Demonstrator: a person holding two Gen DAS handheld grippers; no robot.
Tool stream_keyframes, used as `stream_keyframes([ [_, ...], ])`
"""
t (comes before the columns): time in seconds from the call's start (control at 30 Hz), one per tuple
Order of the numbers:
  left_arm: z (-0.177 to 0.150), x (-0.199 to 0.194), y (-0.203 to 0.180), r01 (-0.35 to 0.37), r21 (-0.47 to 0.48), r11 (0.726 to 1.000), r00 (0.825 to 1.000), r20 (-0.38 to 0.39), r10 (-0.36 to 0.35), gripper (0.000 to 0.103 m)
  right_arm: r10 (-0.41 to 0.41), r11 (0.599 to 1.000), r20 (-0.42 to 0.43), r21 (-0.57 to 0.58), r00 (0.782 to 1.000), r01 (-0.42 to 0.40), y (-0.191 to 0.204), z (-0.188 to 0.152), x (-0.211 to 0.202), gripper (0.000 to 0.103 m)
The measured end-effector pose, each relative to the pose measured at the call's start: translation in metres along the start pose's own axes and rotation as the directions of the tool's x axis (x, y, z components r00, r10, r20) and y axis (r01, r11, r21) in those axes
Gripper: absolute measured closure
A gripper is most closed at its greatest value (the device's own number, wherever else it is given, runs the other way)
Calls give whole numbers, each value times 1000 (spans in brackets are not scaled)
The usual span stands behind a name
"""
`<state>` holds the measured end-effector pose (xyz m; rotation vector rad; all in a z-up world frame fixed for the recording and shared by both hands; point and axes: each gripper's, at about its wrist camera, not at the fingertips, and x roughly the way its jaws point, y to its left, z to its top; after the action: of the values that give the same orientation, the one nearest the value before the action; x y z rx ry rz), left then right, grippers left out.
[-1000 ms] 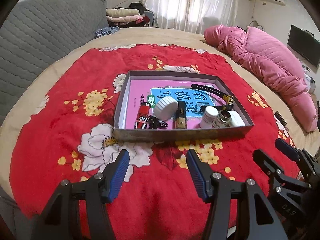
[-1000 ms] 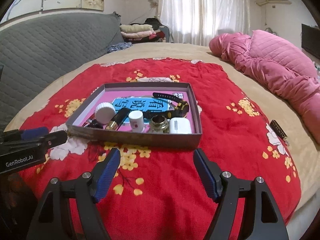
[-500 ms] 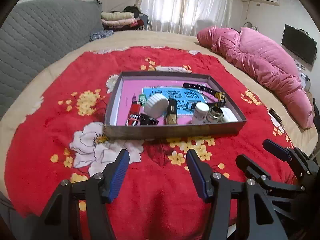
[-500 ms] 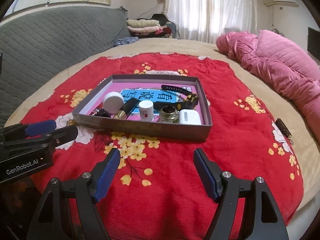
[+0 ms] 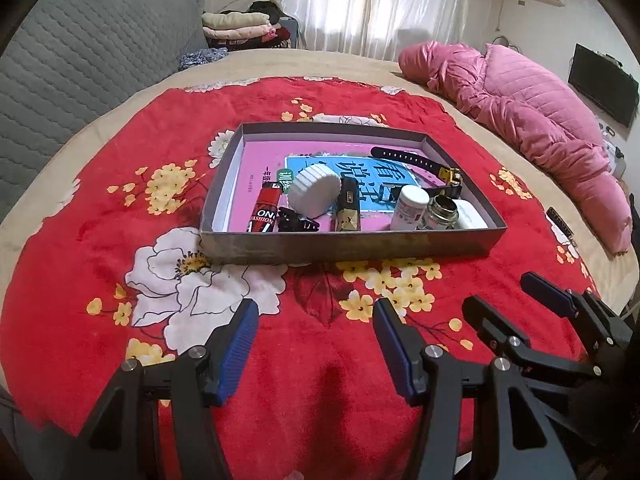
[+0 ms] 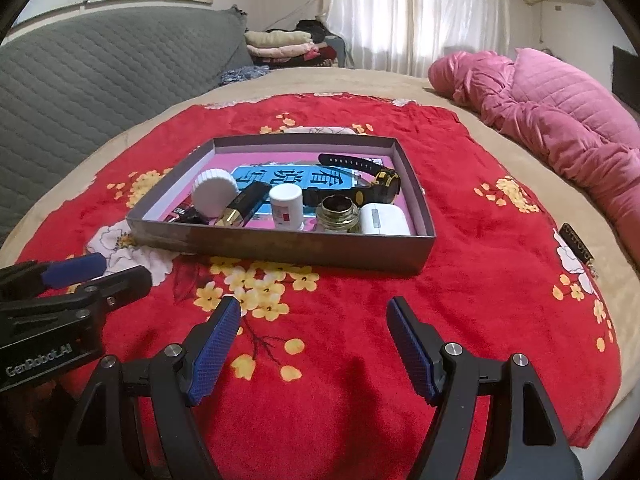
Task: Organize rigid objects
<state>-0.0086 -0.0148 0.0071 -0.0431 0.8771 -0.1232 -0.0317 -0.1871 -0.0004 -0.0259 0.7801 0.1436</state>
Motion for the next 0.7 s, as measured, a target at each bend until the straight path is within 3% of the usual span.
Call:
stream_keyframes([
  [0.7, -3, 12, 3, -18, -2, 1000, 999, -34, 18, 44, -8, 1000, -22, 10, 1000, 8, -5, -4, 5, 26],
])
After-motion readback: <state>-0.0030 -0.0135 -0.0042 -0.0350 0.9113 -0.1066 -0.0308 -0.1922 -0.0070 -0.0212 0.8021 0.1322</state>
